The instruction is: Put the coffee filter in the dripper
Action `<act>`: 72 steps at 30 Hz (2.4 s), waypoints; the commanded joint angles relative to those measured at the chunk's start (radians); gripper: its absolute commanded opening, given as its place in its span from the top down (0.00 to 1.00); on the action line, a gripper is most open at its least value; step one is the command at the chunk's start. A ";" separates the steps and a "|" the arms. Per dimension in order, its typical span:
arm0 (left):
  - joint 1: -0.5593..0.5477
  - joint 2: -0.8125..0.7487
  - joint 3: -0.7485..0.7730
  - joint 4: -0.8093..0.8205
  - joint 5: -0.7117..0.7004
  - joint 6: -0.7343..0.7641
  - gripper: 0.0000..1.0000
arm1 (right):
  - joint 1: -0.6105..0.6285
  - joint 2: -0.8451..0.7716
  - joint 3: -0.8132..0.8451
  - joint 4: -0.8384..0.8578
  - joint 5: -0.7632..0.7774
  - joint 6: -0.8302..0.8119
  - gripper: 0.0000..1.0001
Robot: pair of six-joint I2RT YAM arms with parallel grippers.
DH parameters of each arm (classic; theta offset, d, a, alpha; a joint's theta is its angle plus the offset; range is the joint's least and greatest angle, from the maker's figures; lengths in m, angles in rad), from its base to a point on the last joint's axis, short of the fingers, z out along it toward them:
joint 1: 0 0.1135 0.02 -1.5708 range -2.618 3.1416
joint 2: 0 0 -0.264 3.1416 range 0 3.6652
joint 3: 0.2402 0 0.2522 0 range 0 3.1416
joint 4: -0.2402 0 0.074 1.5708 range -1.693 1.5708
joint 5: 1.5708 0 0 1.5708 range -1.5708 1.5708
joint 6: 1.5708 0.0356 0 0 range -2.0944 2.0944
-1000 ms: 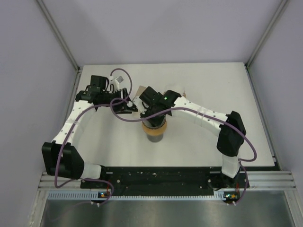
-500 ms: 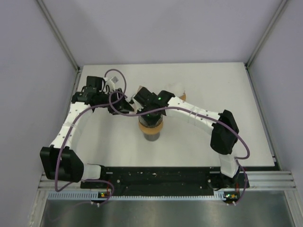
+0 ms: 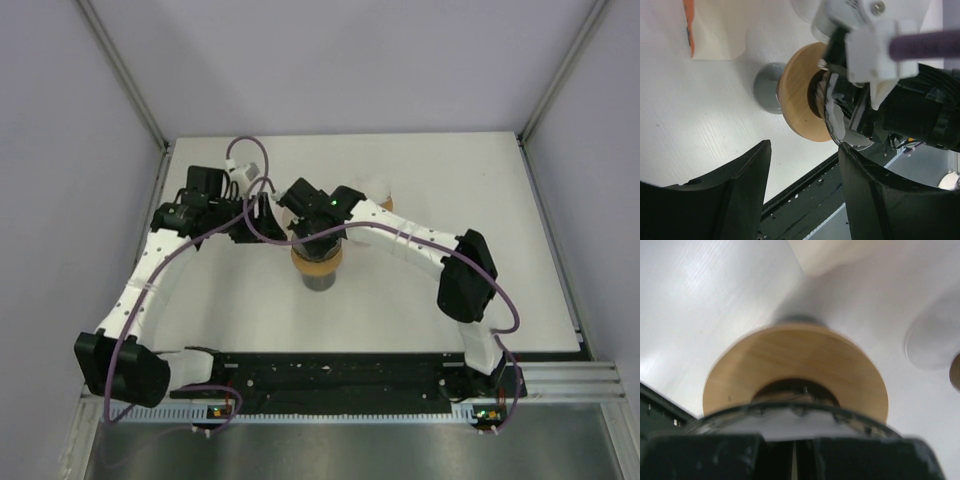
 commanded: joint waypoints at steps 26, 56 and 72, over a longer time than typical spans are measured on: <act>-0.236 -0.034 -0.165 0.327 -0.123 0.026 0.63 | -0.018 0.080 0.019 0.048 0.001 0.128 1.00; -0.232 0.007 -0.131 0.232 -0.134 0.083 1.00 | -0.048 -0.227 -0.062 0.209 -0.046 -0.033 1.00; -0.220 0.014 -0.073 0.226 -0.089 0.100 0.60 | -0.075 -0.186 -0.148 0.348 -0.190 -0.013 1.00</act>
